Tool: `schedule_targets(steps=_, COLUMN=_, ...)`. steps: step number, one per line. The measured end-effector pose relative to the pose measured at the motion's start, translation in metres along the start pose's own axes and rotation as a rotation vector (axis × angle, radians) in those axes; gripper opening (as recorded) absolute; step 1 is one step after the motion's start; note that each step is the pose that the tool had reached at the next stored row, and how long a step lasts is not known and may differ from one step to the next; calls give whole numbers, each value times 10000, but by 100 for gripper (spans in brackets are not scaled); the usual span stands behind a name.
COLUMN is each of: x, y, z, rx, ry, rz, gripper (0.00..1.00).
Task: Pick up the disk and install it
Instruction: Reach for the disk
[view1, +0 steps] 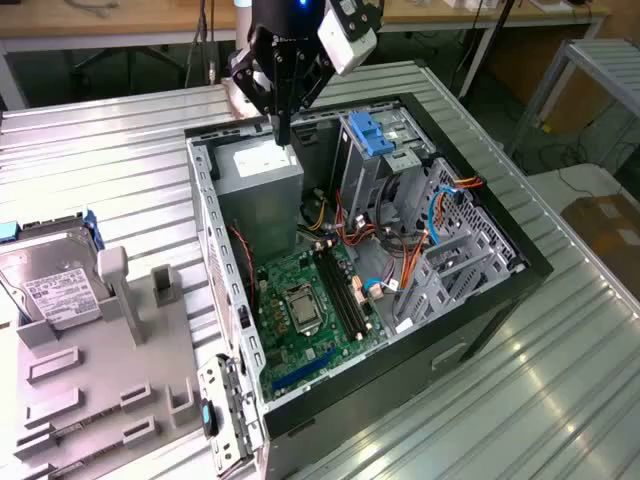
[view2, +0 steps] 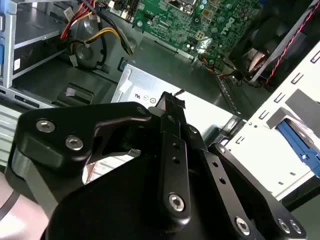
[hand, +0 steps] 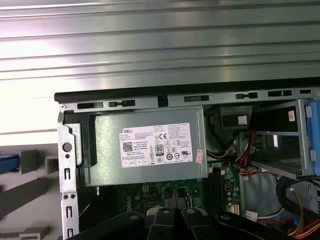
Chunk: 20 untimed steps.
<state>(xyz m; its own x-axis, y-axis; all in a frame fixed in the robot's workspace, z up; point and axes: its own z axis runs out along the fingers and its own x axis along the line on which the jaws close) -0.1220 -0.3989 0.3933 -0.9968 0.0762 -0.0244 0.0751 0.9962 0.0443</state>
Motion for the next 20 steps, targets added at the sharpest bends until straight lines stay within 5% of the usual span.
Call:
schedule_targets(steps=8, x=220, y=-12, z=-6, rx=0, ry=0, rz=-1, gripper=11)
schedule_targets(steps=14, x=384, y=58, z=-7, rx=0, ry=0, rz=0, gripper=11)
schedule_targets(steps=20, x=655, y=128, z=-11, rx=1, ry=1, rz=0, gripper=11)
